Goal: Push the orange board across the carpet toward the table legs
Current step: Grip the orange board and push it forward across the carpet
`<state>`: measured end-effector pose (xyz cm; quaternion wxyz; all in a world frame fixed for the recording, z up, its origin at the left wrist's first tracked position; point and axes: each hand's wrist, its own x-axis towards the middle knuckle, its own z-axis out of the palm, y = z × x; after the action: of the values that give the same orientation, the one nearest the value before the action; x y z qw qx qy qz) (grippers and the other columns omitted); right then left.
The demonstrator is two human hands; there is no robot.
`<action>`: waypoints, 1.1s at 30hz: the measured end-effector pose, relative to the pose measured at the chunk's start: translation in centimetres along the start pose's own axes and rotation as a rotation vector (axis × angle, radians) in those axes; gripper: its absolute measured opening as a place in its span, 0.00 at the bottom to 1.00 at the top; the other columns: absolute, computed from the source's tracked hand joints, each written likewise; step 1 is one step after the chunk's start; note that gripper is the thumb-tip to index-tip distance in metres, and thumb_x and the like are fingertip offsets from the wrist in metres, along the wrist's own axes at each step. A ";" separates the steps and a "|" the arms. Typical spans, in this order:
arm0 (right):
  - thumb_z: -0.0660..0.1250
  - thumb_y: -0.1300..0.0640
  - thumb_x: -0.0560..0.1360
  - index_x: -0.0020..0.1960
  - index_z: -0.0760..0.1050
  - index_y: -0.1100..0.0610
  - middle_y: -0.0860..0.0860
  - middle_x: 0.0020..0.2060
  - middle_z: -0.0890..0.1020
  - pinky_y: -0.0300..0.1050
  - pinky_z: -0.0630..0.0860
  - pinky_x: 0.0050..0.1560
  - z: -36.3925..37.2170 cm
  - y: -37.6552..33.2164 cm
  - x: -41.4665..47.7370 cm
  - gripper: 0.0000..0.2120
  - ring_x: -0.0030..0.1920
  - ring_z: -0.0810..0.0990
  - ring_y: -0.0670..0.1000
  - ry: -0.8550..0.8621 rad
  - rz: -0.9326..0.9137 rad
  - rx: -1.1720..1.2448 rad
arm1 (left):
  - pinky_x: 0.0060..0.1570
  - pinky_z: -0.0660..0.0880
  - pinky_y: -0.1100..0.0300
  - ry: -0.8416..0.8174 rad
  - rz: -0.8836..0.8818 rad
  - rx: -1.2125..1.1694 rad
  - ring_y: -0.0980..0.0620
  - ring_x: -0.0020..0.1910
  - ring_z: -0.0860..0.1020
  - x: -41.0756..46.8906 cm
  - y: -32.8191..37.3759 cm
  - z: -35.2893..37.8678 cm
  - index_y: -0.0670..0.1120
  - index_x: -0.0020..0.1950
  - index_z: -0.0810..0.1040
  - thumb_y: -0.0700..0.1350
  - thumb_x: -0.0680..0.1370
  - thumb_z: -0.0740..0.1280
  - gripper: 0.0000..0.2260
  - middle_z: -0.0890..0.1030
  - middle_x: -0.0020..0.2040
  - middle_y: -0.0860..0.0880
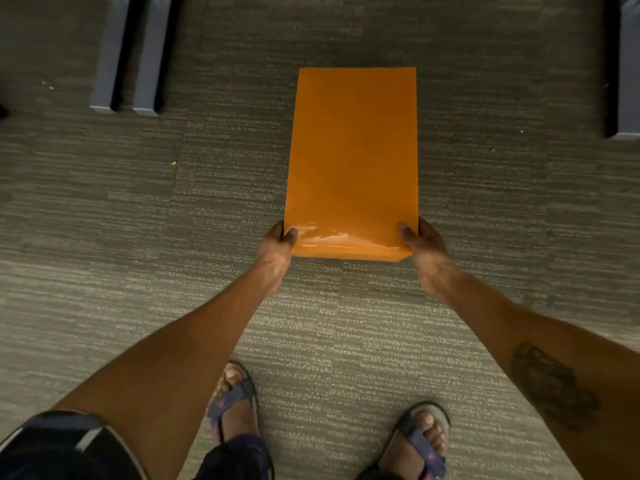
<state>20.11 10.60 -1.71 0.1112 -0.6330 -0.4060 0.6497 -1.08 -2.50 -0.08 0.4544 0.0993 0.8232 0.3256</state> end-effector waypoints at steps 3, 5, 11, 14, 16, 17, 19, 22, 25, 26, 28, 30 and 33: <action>0.65 0.49 0.80 0.68 0.73 0.45 0.40 0.56 0.79 0.46 0.66 0.63 1.3 -1.3 -0.5 0.17 0.55 0.77 0.46 -0.028 -0.026 0.017 | 0.68 0.68 0.52 0.029 -0.009 -0.018 0.45 0.69 0.73 -0.4 0.7 -1.9 0.50 0.74 0.69 0.46 0.84 0.58 0.17 0.72 0.73 0.47; 0.64 0.50 0.81 0.70 0.72 0.47 0.42 0.59 0.78 0.46 0.68 0.64 2.7 -2.2 -0.5 0.18 0.57 0.76 0.48 -0.021 -0.034 0.012 | 0.68 0.69 0.51 0.043 0.031 -0.028 0.47 0.66 0.74 0.0 0.9 -3.4 0.53 0.67 0.74 0.45 0.84 0.59 0.13 0.74 0.71 0.48; 0.62 0.51 0.82 0.70 0.71 0.49 0.44 0.57 0.77 0.46 0.68 0.60 8.3 -4.1 1.7 0.17 0.57 0.75 0.49 -0.041 -0.102 0.034 | 0.42 0.70 0.61 0.039 0.153 0.024 0.40 0.58 0.78 5.6 1.2 -8.0 0.40 0.65 0.75 0.44 0.85 0.57 0.14 0.78 0.65 0.36; 0.61 0.52 0.82 0.70 0.71 0.51 0.46 0.59 0.77 0.49 0.71 0.59 12.0 -5.2 3.4 0.17 0.59 0.75 0.51 -0.020 -0.138 0.046 | 0.49 0.71 0.57 -0.029 0.185 0.015 0.36 0.66 0.73 9.5 1.2 -11.0 0.41 0.70 0.73 0.44 0.85 0.56 0.16 0.76 0.67 0.37; 0.61 0.53 0.82 0.71 0.71 0.53 0.49 0.63 0.78 0.48 0.71 0.59 14.5 -5.8 4.7 0.18 0.60 0.76 0.51 0.002 -0.154 0.063 | 0.42 0.70 0.64 -0.060 0.232 0.015 0.33 0.67 0.70 11.9 1.1 -13.0 0.40 0.70 0.72 0.44 0.85 0.56 0.16 0.75 0.67 0.34; 0.62 0.54 0.82 0.71 0.71 0.54 0.50 0.64 0.78 0.48 0.71 0.59 15.7 -6.2 5.2 0.18 0.60 0.76 0.51 0.010 -0.156 0.070 | 0.39 0.69 0.67 -0.067 0.248 0.012 0.31 0.65 0.70 13.1 1.1 -13.9 0.40 0.70 0.72 0.44 0.85 0.56 0.16 0.74 0.66 0.32; 0.61 0.54 0.82 0.71 0.71 0.54 0.50 0.64 0.78 0.46 0.71 0.57 18.1 -7.0 6.3 0.18 0.59 0.76 0.51 0.026 -0.148 0.086 | 0.41 0.69 0.64 -0.080 0.259 0.009 0.32 0.65 0.72 15.1 1.3 -15.6 0.41 0.71 0.72 0.44 0.85 0.56 0.16 0.76 0.66 0.33; 0.61 0.54 0.82 0.71 0.72 0.53 0.48 0.59 0.78 0.45 0.71 0.54 20.8 -8.2 7.7 0.17 0.56 0.76 0.49 0.061 -0.148 0.061 | 0.49 0.69 0.60 -0.055 0.260 0.021 0.37 0.63 0.76 17.5 1.9 -17.5 0.42 0.72 0.72 0.45 0.85 0.57 0.17 0.77 0.66 0.37; 0.61 0.53 0.82 0.69 0.73 0.52 0.45 0.55 0.78 0.41 0.71 0.48 22.8 -9.3 8.9 0.16 0.51 0.77 0.46 0.059 -0.159 0.051 | 0.52 0.72 0.53 -0.010 0.249 0.066 0.40 0.60 0.77 19.4 2.6 -18.9 0.45 0.71 0.73 0.48 0.84 0.57 0.17 0.78 0.64 0.39; 0.61 0.53 0.82 0.69 0.73 0.52 0.44 0.53 0.78 0.39 0.71 0.46 23.3 -9.7 9.2 0.16 0.50 0.76 0.44 0.062 -0.162 0.047 | 0.53 0.73 0.51 -0.005 0.246 0.067 0.38 0.61 0.77 20.0 2.8 -19.2 0.44 0.71 0.73 0.48 0.84 0.57 0.17 0.78 0.64 0.39; 0.61 0.53 0.82 0.69 0.73 0.51 0.44 0.55 0.78 0.40 0.70 0.49 24.2 -10.5 9.8 0.16 0.52 0.76 0.45 0.073 -0.165 0.035 | 0.53 0.73 0.48 0.000 0.230 0.061 0.36 0.62 0.76 21.0 3.1 -19.8 0.42 0.70 0.73 0.47 0.84 0.57 0.17 0.78 0.64 0.36; 0.61 0.52 0.82 0.69 0.73 0.51 0.45 0.56 0.77 0.42 0.69 0.52 24.9 -11.1 10.3 0.16 0.54 0.75 0.46 0.071 -0.160 0.031 | 0.48 0.71 0.50 0.004 0.221 0.055 0.38 0.52 0.77 21.8 3.4 -20.2 0.41 0.66 0.75 0.47 0.84 0.57 0.16 0.79 0.59 0.35; 0.61 0.52 0.82 0.69 0.73 0.51 0.44 0.54 0.78 0.40 0.70 0.49 25.5 -11.3 10.9 0.16 0.52 0.75 0.45 0.073 -0.140 0.026 | 0.46 0.67 0.53 -0.022 0.207 0.045 0.50 0.42 0.72 22.5 3.6 -20.6 0.43 0.61 0.76 0.49 0.84 0.57 0.14 0.77 0.44 0.47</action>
<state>-9.21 15.21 -5.43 0.1793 -0.6250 -0.4364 0.6219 -31.04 1.47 -5.47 0.4250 0.1974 0.8107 0.3509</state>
